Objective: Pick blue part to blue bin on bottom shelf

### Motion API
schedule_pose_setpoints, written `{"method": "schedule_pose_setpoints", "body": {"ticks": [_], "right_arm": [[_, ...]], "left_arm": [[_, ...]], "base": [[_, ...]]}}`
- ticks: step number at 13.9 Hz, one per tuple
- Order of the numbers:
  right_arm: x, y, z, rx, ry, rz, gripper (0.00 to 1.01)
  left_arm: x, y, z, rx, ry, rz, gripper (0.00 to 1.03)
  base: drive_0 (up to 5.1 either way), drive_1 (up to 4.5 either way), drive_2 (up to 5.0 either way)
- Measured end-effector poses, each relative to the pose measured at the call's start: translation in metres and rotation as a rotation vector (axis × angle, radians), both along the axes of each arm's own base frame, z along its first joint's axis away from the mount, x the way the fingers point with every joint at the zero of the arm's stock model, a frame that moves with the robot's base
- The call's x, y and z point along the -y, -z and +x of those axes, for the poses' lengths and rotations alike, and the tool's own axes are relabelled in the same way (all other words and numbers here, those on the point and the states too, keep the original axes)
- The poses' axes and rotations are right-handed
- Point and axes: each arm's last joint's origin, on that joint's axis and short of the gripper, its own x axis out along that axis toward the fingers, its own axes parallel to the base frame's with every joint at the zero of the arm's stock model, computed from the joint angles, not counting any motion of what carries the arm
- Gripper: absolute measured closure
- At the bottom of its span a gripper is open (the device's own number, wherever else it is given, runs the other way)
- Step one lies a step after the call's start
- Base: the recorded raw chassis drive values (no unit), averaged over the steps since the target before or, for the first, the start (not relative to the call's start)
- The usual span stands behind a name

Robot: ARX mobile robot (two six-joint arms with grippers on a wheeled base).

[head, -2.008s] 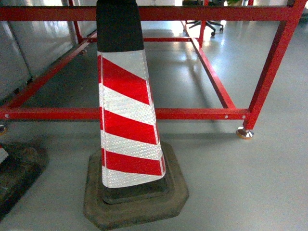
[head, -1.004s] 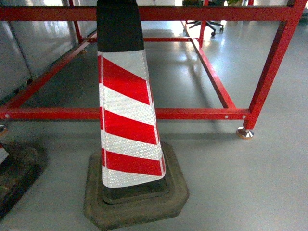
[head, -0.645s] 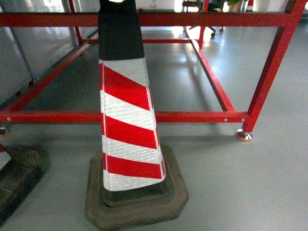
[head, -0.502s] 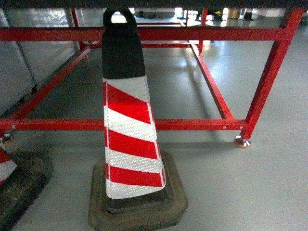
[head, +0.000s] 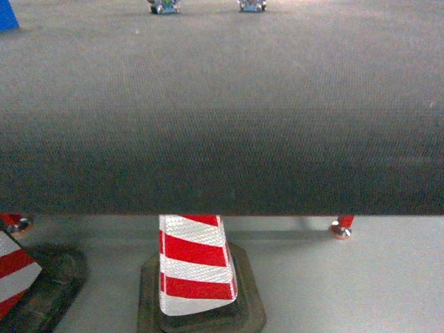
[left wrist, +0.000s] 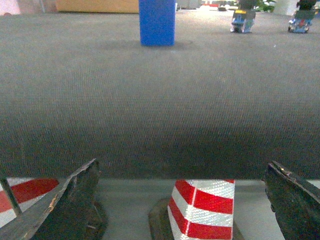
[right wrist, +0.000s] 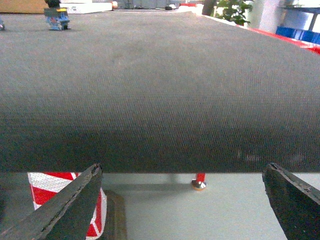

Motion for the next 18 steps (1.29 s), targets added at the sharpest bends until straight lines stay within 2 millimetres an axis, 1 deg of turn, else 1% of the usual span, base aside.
{"method": "schedule_pose_setpoints", "body": {"ticks": [18], "right_arm": [[0.0000,-0.0001,0.0000,0.002,0.001,0.000,0.03]], "left_arm": [[0.0000,-0.0001,0.0000,0.000,0.000,0.002,0.05]], "base": [[0.0,0.00,0.0]]}}
